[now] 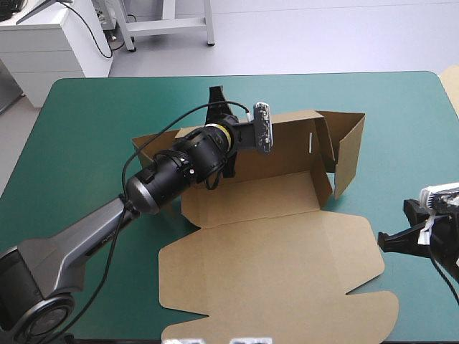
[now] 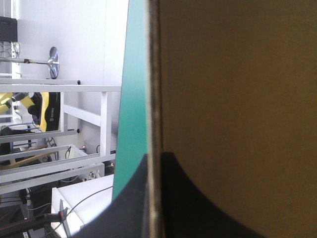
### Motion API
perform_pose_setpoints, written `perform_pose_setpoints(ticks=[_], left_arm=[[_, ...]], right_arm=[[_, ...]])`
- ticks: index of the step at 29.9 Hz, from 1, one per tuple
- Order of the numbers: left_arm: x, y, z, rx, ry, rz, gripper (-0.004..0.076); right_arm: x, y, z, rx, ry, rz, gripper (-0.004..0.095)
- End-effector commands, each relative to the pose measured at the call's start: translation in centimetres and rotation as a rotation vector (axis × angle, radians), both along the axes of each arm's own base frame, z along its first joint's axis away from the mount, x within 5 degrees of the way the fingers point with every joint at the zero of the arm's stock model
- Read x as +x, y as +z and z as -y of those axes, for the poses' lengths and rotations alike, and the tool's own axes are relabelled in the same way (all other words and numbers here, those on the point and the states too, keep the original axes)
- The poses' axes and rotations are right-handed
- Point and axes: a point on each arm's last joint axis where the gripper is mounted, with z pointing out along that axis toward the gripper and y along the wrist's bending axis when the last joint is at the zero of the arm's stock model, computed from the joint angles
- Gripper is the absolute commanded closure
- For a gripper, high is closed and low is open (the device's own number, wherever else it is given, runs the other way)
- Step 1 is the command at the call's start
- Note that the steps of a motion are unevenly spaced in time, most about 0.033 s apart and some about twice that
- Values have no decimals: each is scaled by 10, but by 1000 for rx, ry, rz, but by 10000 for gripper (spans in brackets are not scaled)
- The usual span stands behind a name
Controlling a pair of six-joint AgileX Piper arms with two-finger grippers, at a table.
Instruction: Fold the box
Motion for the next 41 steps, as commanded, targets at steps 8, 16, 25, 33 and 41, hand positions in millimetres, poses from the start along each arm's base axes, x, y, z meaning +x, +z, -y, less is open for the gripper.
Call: perform_pose_setpoints(ticks=[8,16,25,33,41], left_arm=[[-9,-17,-1,-18,-96,157,731],[-20,-38,6,37,-112,189,731],[-21,-53,4,46,-121,183,731],[-23,-76,-3,75,-90,175,731],[-24,-79,-3,47,-72,153,731]], right_arm=[[25,30,-1,18,-12,98,923],[67,38,-4,-3,-5,45,924],[120,53,-9,-10,3,-12,923],[178,51,-16,-6,32,-107,924],[243,49,-22,-5,51,-180,924]])
